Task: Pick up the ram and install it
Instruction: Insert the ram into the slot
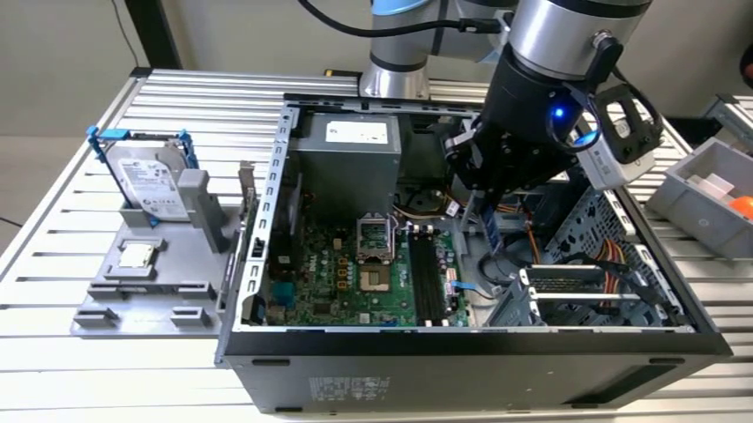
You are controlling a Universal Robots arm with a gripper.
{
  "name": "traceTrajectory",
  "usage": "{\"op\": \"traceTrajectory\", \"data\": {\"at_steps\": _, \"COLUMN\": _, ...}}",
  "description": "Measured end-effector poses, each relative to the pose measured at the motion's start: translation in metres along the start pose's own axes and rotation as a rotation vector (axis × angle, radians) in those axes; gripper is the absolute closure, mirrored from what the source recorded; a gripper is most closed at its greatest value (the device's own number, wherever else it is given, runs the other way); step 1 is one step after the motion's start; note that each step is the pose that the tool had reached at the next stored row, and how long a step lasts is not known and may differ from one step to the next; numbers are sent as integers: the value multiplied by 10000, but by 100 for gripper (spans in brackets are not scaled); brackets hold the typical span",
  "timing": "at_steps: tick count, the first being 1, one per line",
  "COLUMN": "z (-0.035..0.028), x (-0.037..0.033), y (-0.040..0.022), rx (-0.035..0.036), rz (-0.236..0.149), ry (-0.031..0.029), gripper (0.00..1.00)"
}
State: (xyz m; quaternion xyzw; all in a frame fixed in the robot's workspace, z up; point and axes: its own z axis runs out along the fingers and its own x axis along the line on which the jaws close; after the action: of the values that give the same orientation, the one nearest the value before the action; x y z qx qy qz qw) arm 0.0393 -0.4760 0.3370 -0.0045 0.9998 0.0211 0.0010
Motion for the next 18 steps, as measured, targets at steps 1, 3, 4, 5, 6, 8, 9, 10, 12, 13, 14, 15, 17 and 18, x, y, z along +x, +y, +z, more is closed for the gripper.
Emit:
{"op": "traceTrajectory", "data": {"at_steps": 1, "z": 5, "x": 0, "y": -1, "rx": 3, "rz": 0, "ry": 0, "gripper": 100}}
{"op": "traceTrajectory", "data": {"at_steps": 3, "z": 31, "x": 0, "y": -2, "rx": 3, "rz": 0, "ry": 0, "gripper": 100}}
{"op": "traceTrajectory", "data": {"at_steps": 4, "z": 48, "x": 0, "y": -3, "rx": 5, "rz": 0, "ry": 1, "gripper": 100}}
{"op": "traceTrajectory", "data": {"at_steps": 5, "z": 66, "x": 0, "y": -3, "rx": 5, "rz": 0, "ry": 1, "gripper": 100}}
{"op": "traceTrajectory", "data": {"at_steps": 6, "z": 84, "x": 0, "y": -4, "rx": 5, "rz": 0, "ry": 1, "gripper": 100}}
{"op": "traceTrajectory", "data": {"at_steps": 8, "z": 111, "x": 0, "y": -5, "rx": 9, "rz": 1, "ry": 1, "gripper": 100}}
{"op": "traceTrajectory", "data": {"at_steps": 9, "z": 114, "x": 0, "y": -5, "rx": 12, "rz": 1, "ry": 2, "gripper": 100}}
{"op": "traceTrajectory", "data": {"at_steps": 10, "z": 115, "x": 1, "y": -5, "rx": 12, "rz": 1, "ry": 2, "gripper": 100}}
{"op": "traceTrajectory", "data": {"at_steps": 12, "z": 115, "x": 0, "y": -5, "rx": 14, "rz": 1, "ry": 2, "gripper": 100}}
{"op": "traceTrajectory", "data": {"at_steps": 13, "z": 116, "x": 0, "y": -6, "rx": 12, "rz": 0, "ry": 1, "gripper": 100}}
{"op": "traceTrajectory", "data": {"at_steps": 14, "z": 116, "x": 0, "y": -5, "rx": 11, "rz": 0, "ry": 1, "gripper": 100}}
{"op": "traceTrajectory", "data": {"at_steps": 15, "z": 116, "x": 0, "y": -5, "rx": 11, "rz": 1, "ry": 1, "gripper": 100}}
{"op": "traceTrajectory", "data": {"at_steps": 17, "z": 117, "x": 0, "y": -5, "rx": 11, "rz": 13, "ry": 1, "gripper": 100}}
{"op": "traceTrajectory", "data": {"at_steps": 18, "z": 117, "x": 0, "y": -5, "rx": 11, "rz": 25, "ry": 1, "gripper": 100}}
